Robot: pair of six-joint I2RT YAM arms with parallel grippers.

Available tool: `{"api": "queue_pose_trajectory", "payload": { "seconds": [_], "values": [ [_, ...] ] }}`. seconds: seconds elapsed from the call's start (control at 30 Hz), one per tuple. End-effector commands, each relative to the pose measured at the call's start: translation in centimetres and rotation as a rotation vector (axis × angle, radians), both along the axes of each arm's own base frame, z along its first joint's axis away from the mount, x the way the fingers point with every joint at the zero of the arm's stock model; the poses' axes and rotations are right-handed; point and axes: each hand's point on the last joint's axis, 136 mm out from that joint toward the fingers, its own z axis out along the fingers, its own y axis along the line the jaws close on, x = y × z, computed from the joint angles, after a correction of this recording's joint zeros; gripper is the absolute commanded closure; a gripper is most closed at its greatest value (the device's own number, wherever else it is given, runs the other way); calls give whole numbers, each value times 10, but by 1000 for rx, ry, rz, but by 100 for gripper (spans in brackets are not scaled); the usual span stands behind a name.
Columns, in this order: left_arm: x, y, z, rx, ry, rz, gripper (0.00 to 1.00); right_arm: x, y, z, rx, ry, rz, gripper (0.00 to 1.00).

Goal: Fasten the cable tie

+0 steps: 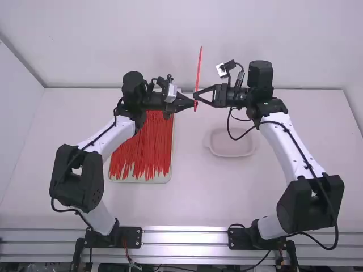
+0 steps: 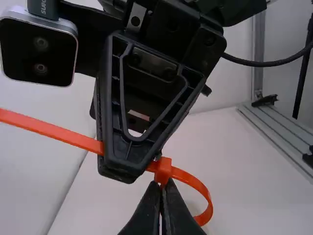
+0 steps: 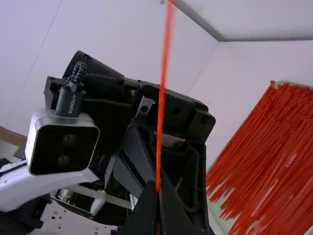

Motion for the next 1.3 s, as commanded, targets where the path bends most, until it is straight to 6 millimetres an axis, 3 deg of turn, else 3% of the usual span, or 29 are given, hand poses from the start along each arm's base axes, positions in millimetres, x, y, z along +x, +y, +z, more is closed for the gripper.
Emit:
{"api": "queue_pose_trajectory", "payload": {
  "seconds": [0.0,0.07,0.1,0.13,0.3,0.57,0.7,0.97,1.27],
  "values": [
    [-1,-1,0,-1,21,-3,83,-1,0,10,2,-41,3,100],
    [-1,-1,0,-1,27,-4,77,-2,0,10,0,-48,5,100],
    [-1,-1,-1,2,38,-5,15,-2,-1,8,-7,-56,4,100],
    [2,-1,-3,5,58,13,1,1,-5,5,-17,-62,-8,100],
    [27,3,-19,28,228,160,1,9,-26,-17,-94,-38,-80,100],
    [35,21,-34,44,453,202,1,9,-54,-62,-287,-2,-158,100],
    [41,40,-53,70,590,252,1,7,-69,-90,-433,33,-206,100],
    [41,62,-103,185,796,390,1,9,-93,-141,-619,78,-295,100],
    [28,65,-122,248,860,391,1,7,-118,-200,-696,140,-390,100]
  ]
}}
